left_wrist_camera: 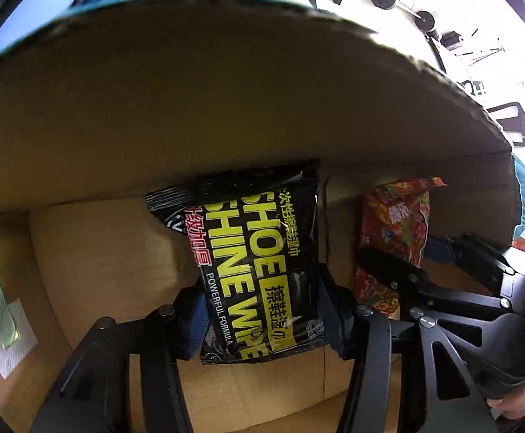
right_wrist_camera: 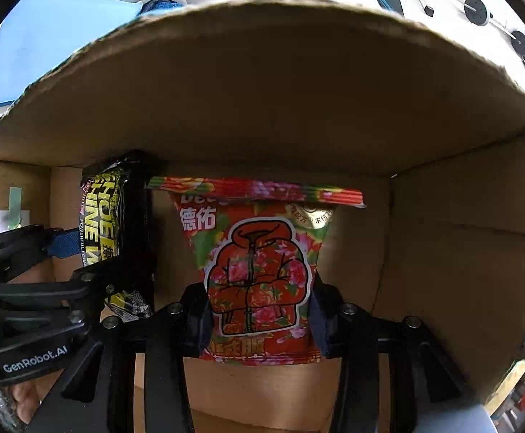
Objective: Organize snacks
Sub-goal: 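Carry both packs into the box and open both tools to release them, then withdraw both tools from the box toward the remaining packets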
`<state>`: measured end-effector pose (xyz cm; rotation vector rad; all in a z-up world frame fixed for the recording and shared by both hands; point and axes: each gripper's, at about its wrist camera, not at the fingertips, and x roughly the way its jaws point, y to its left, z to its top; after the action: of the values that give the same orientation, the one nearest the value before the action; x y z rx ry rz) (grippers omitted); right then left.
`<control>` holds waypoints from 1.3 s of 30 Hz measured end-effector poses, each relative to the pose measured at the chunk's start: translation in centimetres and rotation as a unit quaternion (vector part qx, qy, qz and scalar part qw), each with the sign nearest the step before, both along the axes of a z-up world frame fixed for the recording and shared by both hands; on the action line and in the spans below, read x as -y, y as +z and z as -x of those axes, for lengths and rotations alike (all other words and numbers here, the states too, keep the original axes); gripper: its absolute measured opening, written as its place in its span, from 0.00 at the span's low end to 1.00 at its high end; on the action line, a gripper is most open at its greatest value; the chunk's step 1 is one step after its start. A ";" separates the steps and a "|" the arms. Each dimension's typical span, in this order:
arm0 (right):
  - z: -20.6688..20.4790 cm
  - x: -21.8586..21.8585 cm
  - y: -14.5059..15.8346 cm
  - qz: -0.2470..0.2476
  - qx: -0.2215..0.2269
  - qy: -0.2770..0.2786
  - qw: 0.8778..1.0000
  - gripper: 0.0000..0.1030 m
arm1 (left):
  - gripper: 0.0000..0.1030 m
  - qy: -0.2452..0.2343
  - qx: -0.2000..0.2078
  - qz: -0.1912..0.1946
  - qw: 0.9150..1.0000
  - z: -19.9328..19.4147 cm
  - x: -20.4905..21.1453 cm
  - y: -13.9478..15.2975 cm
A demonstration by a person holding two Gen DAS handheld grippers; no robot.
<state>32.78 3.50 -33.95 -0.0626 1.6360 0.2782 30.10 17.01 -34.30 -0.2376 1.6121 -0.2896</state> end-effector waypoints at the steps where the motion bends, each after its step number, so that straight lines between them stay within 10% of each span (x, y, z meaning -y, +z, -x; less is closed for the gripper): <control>1: 0.0 0.0 -0.1 0.000 0.000 0.001 1.000 0.45 | 0.49 -0.003 0.002 0.000 1.000 0.1 0.1 0.0; 22: 5.1 0.9 3.2 0.013 0.013 -0.002 1.000 0.76 | 0.63 0.042 0.048 -0.089 0.994 4.4 1.5 6.1; 30: 8.4 1.2 6.4 0.006 0.039 -0.009 0.999 1.00 | 0.88 0.072 0.091 -0.126 0.985 8.4 -0.3 9.5; 39: 13.0 3.3 9.5 0.024 0.089 -0.011 0.996 1.00 | 0.89 0.102 0.129 -0.136 0.977 9.9 -2.0 12.1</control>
<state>19.74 0.20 -24.46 -0.1028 1.4665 0.2091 20.21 19.03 -22.24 -0.1460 1.3387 0.0593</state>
